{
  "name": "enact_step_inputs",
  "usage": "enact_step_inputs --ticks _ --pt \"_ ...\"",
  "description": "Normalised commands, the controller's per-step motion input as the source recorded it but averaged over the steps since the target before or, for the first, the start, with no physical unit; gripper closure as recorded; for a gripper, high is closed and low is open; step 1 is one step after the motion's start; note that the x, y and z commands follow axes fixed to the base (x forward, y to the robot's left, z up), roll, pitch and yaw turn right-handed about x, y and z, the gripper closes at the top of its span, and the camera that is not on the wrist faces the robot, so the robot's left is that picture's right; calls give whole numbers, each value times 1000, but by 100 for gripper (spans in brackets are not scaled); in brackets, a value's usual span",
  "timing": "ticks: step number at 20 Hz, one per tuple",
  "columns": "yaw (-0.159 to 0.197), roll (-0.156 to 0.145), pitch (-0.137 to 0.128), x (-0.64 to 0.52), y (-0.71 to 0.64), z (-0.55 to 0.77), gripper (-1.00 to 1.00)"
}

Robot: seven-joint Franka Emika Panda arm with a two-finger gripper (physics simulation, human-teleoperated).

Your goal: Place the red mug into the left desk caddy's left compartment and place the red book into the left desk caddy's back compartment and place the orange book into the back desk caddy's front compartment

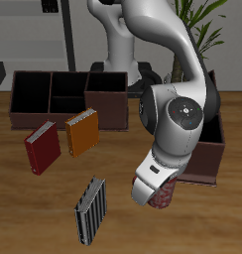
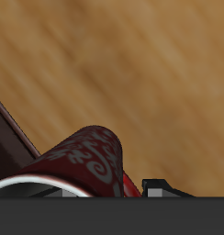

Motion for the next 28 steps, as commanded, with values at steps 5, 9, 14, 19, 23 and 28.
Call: enact_step_inputs --ticks 5,9,14,19,23,28 --pt "-35 25 -10 -59 39 110 100" --pt "-60 20 -20 -51 -16 125 100" --pt "-114 -22 -24 -11 -124 362 100" --pt "-337 -51 -52 -202 -185 737 100" --pt "-281 -26 -73 -405 -105 670 100" --pt "-167 19 -83 -506 -33 542 100"
